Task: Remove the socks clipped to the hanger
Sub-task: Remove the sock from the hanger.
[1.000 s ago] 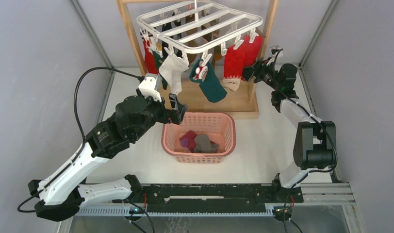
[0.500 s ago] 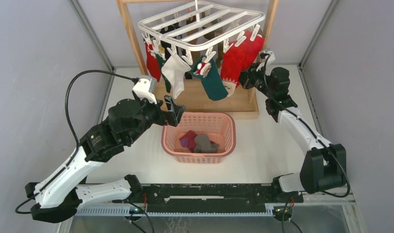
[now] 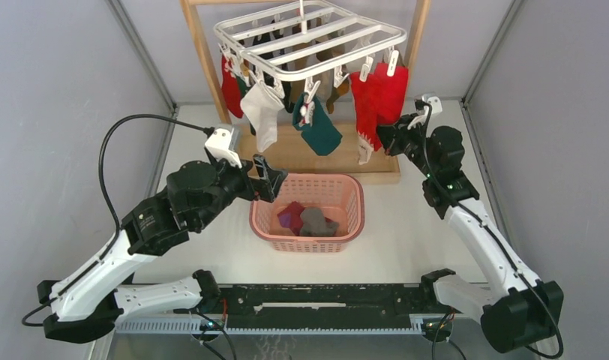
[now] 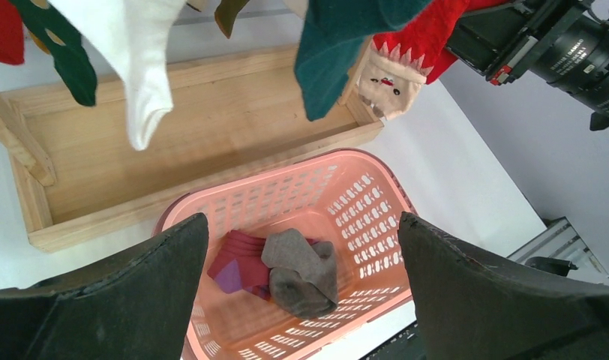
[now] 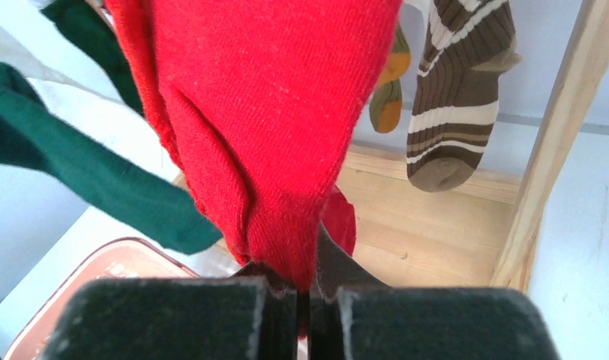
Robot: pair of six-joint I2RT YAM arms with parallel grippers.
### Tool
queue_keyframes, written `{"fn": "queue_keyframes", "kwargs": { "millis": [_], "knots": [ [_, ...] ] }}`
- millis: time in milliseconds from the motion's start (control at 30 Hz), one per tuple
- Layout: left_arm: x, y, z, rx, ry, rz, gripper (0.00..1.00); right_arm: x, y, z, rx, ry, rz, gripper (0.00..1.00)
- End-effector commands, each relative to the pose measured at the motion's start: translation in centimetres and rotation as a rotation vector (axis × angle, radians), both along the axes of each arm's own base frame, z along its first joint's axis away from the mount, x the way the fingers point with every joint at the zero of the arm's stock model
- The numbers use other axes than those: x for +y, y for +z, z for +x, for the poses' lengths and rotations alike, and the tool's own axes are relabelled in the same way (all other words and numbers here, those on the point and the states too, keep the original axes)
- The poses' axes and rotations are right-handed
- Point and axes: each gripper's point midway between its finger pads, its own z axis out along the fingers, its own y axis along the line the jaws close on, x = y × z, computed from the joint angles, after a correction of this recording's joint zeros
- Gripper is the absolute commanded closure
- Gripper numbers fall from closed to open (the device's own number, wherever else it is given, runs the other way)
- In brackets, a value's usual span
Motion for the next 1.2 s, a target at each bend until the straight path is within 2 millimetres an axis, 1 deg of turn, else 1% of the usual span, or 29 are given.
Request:
{"fn": "queue_keyframes", "kwargs": {
  "millis": [0, 200, 233, 367, 700, 867, 900, 933, 1067, 1167],
  "knots": [
    [-0.2, 0.2, -0.2, -0.006, 0.008, -0.030, 0.00, 0.1, 1.4, -2.0, -0.048, -0.011, -0.030, 1.00],
    [-0.8, 0.4, -0.5, -0.008, -0.004, -0.040, 0.00, 2.0, 2.5, -4.6, -0.078, 0.033, -0.036, 1.00],
    [-0.8, 0.5, -0.6, -0.009, -0.007, -0.040, 0.00, 2.3, 2.1, -5.2, -0.060, 0.042, -0.047, 1.00],
    [-1.2, 0.6, -0.7, -0.010, -0.015, -0.046, 0.00, 3.8, 2.3, -6.8, -0.069, 0.077, -0.054, 1.00],
    [-2.9, 0.9, -1.4, -0.014, -0.057, -0.062, 0.00, 9.0, 3.1, -10.4, -0.079, 0.206, -0.031, 1.00],
    [-3.9, 0.4, -1.8, -0.022, -0.097, -0.098, 0.00, 11.5, 3.7, -12.0, -0.064, 0.287, 0.015, 1.00],
    [-4.1, 0.2, -1.8, -0.025, -0.104, -0.103, 0.00, 12.1, 3.7, -12.7, -0.055, 0.332, 0.028, 1.00],
    [-4.2, 0.1, -1.8, -0.034, -0.110, -0.114, 0.00, 12.6, 4.4, -13.0, -0.069, 0.356, 0.056, 1.00],
    [-4.8, -0.6, -1.9, -0.077, -0.144, -0.141, 0.00, 14.0, 5.1, -14.1, -0.053, 0.441, 0.109, 1.00],
    [-4.9, -1.1, -1.9, -0.096, -0.151, -0.156, 0.00, 14.8, 5.5, -14.8, -0.052, 0.474, 0.115, 1.00]
  ]
}}
